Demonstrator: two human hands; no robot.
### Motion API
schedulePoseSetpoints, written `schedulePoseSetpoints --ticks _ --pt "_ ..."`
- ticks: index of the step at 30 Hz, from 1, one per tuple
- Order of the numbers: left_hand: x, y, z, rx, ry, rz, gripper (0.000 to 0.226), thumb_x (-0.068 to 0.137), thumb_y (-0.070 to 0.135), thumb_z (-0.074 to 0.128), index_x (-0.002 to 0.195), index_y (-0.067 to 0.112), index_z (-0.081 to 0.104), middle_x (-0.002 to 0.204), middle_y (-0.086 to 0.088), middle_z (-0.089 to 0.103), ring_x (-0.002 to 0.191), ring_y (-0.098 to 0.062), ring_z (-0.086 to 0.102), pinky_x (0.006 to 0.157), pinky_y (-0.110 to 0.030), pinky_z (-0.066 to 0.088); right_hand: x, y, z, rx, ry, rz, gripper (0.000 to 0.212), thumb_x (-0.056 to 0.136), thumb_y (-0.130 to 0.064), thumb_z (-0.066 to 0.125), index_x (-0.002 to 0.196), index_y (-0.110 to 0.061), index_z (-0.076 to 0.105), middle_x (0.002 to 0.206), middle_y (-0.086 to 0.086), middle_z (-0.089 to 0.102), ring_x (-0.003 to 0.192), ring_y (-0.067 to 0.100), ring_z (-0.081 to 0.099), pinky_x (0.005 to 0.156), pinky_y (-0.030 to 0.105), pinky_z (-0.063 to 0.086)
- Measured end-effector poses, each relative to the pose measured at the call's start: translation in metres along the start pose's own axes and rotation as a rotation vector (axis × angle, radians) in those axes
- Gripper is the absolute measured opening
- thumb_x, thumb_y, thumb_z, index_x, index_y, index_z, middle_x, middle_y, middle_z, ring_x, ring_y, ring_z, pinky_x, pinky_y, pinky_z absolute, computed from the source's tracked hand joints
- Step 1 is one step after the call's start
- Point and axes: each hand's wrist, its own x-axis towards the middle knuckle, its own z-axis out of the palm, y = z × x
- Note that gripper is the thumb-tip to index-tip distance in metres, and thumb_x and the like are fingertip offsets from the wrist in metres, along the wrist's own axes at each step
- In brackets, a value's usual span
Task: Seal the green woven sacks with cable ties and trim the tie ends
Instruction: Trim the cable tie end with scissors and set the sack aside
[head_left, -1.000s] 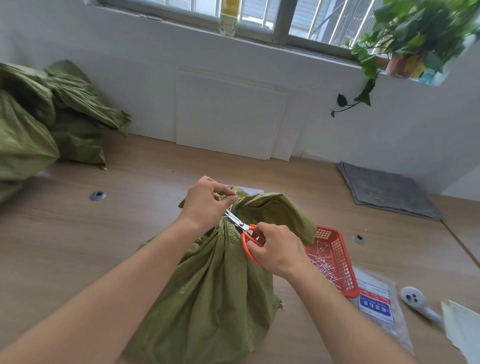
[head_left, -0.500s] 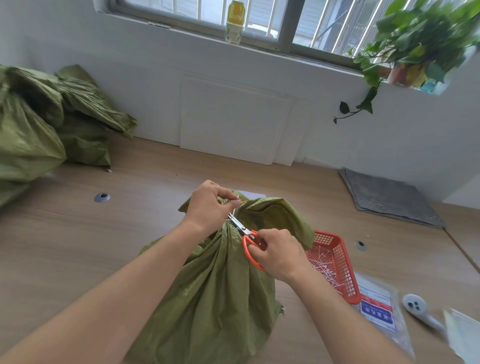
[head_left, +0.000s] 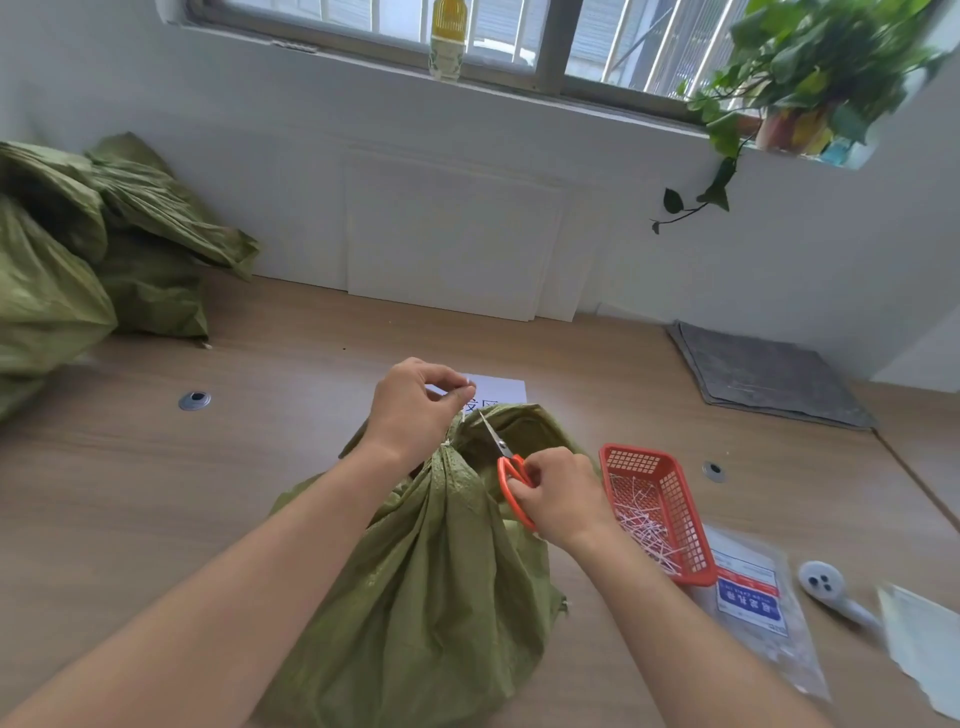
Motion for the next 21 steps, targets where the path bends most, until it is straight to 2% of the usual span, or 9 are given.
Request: schedulePoseSetpoints --ticks 3,5,7,9,13,16,19,21 --pt "-0.003 0.001 0.004 -0.013 -0.017 -0.014 0.01 0.088 0.026 0.082 0.084 0.03 0.074 0.089 -0.002 0.073 0.075 -0.017 0.068 0.071 -0.029 0.053 -0.003 0.005 0.005 0.178 -0.016 0.101 0.032 0.091 -0.035 0.068 0.071 -0.01 0.072 0.062 0.002 0.07 0.062 0.021 0.071 0.058 0.034 0.058" --pt "-0.005 0.0 0.009 -0.031 -0.03 -0.027 0.005 0.088 0.026 0.082 0.086 0.027 0.077 0.084 0.0 0.074 0.072 -0.015 0.065 0.069 -0.027 0.051 -0.005 0.012 0.011 0.381 -0.028 0.175 0.03 0.089 -0.038 0.071 0.077 -0.01 0.075 0.069 0.006 0.075 0.067 0.023 0.074 0.066 0.042 0.063" --pt "-0.008 0.002 0.017 -0.026 -0.057 -0.012 0.002 0.09 0.024 0.08 0.088 0.025 0.079 0.081 0.004 0.075 0.07 -0.012 0.064 0.067 -0.024 0.05 -0.01 0.019 0.014 0.585 -0.01 0.246 0.022 0.09 -0.029 0.073 0.082 -0.009 0.076 0.073 0.007 0.076 0.064 0.018 0.072 0.069 0.046 0.063" --pt "-0.011 0.001 0.028 -0.005 -0.105 -0.002 0.002 0.091 0.022 0.078 0.09 0.023 0.08 0.085 0.003 0.078 0.075 -0.014 0.067 0.071 -0.027 0.056 -0.017 0.028 0.014 0.694 0.016 0.289 0.011 0.092 -0.016 0.072 0.085 -0.009 0.076 0.075 0.005 0.075 0.061 0.013 0.07 0.07 0.042 0.063" --pt "-0.02 0.004 0.057 0.017 -0.202 0.014 0.004 0.091 0.018 0.078 0.091 0.021 0.081 0.082 0.0 0.078 0.079 -0.017 0.073 0.085 -0.039 0.062 -0.033 0.052 0.014 0.77 0.099 0.369 0.007 0.091 -0.012 0.075 0.088 -0.006 0.078 0.078 0.007 0.077 0.064 0.017 0.073 0.075 0.047 0.066" --pt "-0.029 0.011 0.081 0.038 -0.242 0.033 0.005 0.092 0.017 0.077 0.094 0.02 0.081 0.08 -0.002 0.078 0.082 -0.026 0.075 0.08 -0.036 0.062 -0.044 0.075 0.012 0.821 0.118 0.412 0.011 0.091 -0.012 0.076 0.092 -0.002 0.078 0.083 0.017 0.078 0.066 0.022 0.074 0.075 0.047 0.066" --pt "-0.042 0.018 0.114 0.074 -0.277 0.046 0.006 0.091 0.017 0.078 0.095 0.02 0.081 0.082 0.0 0.078 0.081 -0.024 0.075 0.082 -0.037 0.063 -0.053 0.108 0.005 0.847 0.1 0.419 0.012 0.092 -0.014 0.076 0.092 -0.002 0.078 0.08 0.014 0.079 0.063 0.018 0.075 0.073 0.038 0.066" --pt "-0.053 0.024 0.136 0.091 -0.287 0.041 0.008 0.091 0.016 0.078 0.098 0.019 0.081 0.084 0.0 0.077 0.082 -0.022 0.075 0.082 -0.038 0.063 -0.055 0.131 0.001 0.863 0.103 0.407 0.012 0.092 -0.015 0.077 0.09 -0.003 0.078 0.076 0.011 0.078 0.062 0.018 0.076 0.072 0.036 0.066"
